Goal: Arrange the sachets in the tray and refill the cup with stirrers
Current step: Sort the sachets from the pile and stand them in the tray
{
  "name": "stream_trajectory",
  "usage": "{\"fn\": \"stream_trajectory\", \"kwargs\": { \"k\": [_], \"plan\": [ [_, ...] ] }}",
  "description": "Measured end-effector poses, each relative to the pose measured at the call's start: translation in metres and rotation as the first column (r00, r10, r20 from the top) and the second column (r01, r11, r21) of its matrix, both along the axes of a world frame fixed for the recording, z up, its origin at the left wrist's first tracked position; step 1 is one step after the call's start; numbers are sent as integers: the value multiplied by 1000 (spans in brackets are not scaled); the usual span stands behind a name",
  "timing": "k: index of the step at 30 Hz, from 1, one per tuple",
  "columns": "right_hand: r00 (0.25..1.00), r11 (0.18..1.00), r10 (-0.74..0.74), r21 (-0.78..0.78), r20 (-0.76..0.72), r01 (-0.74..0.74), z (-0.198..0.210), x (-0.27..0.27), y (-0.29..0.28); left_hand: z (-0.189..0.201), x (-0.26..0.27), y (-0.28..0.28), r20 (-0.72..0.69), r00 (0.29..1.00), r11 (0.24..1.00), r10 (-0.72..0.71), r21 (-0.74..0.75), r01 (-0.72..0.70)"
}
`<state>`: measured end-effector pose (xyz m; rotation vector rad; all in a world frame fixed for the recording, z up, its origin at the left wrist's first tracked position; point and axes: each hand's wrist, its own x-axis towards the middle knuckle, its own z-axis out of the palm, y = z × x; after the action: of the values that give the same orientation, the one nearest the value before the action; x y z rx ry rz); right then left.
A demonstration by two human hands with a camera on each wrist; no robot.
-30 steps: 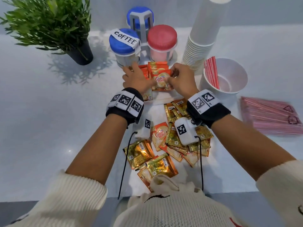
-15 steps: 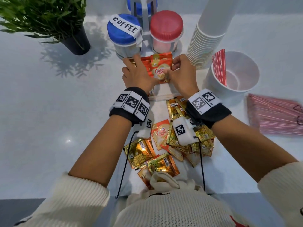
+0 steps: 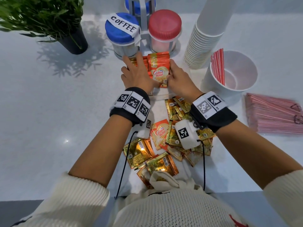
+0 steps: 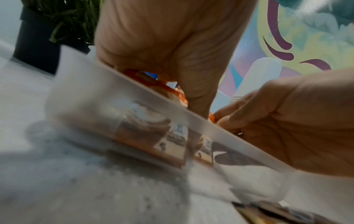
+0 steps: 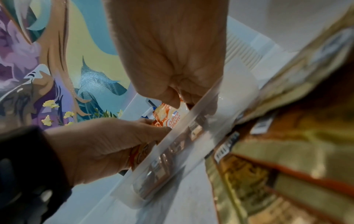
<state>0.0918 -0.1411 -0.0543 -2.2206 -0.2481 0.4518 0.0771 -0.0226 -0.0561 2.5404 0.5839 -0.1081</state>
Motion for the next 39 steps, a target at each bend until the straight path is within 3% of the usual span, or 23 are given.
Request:
{"fn": "stream_trajectory", "kwargs": {
  "k": [5,9,13,15,19,23,26,31,35,39],
  "plan": [
    [999,1000,-19,1,-43,19,2,0,-1,3,-4,4,8,1000,998,5,-57,-5],
    [996,993,-70,91,-55,75,14,-5,-7,11,-13,12,42,999,989,34,-147,-28],
    [979,994,-72,97,193,54,37,-20,-8,24,-29,22,94,993,971,74,-232,-51],
    [958,995,-37,97,286,9,41,-30,-3,31,-40,28,119,989,959,90,-280,-54],
    [950,983,181,-19,253,-182,34,-51,9,34,-65,39,115,989,956,94,-289,-57],
    [871,853,489,-235,44,-466,23,-77,15,22,-98,49,-25,999,951,46,-306,-52],
    [795,745,602,-309,-71,-591,17,-97,17,8,-121,54,-129,991,943,17,-328,-59],
    [702,592,702,-451,-117,-667,7,-119,24,-2,-139,52,-119,992,927,52,-364,-92],
    [739,630,672,-488,-47,-604,1,-122,28,-4,-146,50,-114,992,924,60,-369,-98],
    [850,785,526,-407,41,-466,4,-114,27,-5,-150,52,-86,991,888,100,-441,-127]
  ]
}}
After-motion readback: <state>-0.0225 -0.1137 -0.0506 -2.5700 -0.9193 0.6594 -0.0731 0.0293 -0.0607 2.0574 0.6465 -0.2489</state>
